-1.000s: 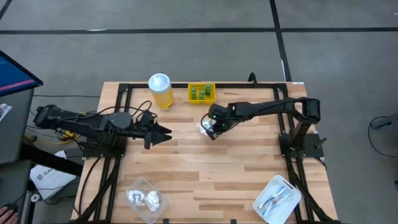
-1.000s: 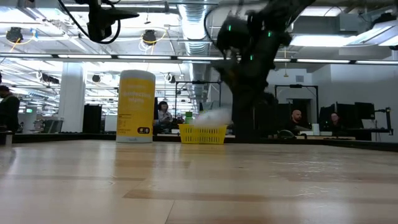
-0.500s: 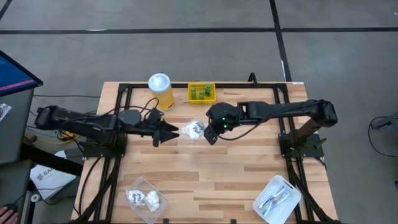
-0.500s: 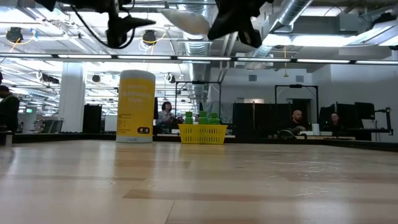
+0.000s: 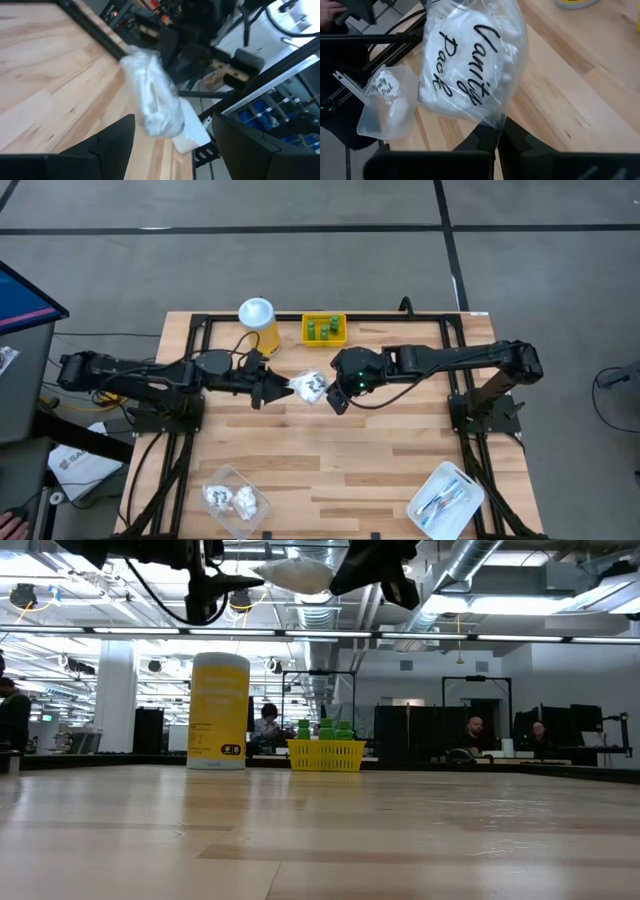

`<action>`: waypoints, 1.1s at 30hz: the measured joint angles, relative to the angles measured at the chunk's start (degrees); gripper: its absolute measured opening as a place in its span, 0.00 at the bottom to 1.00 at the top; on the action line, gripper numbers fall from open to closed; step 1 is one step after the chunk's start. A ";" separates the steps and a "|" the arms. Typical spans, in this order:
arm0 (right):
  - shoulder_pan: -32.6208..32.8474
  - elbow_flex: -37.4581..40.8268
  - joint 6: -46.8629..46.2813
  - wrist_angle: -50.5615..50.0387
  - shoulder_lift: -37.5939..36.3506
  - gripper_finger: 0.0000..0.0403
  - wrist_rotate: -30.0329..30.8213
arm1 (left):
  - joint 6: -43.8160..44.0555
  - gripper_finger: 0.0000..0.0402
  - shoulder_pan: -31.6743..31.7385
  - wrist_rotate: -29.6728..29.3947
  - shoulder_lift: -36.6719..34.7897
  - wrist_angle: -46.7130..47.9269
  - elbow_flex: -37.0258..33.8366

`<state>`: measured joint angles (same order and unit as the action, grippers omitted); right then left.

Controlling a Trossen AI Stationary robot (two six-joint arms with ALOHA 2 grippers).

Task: Pick & Place Travel size toiletries
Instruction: Put the white cotton pack into the transparent bin

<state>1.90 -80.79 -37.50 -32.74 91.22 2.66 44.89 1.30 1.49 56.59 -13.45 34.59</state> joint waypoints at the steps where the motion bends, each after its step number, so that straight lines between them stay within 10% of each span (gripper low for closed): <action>1: -0.01 0.00 0.00 0.11 0.00 0.00 -0.02 | 0.14 0.65 0.00 0.25 0.54 -1.04 0.01; 11: -0.01 0.00 0.00 0.26 0.00 0.00 -0.02 | 0.45 0.62 0.28 0.46 6.33 -6.84 0.04; 33: 0.34 0.00 3.75 0.32 0.00 0.00 -0.06 | 0.52 0.08 2.16 0.60 7.37 -10.39 0.04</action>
<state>2.24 -80.79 -33.75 -32.42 91.22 2.60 45.41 3.46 2.10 63.96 -23.84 34.63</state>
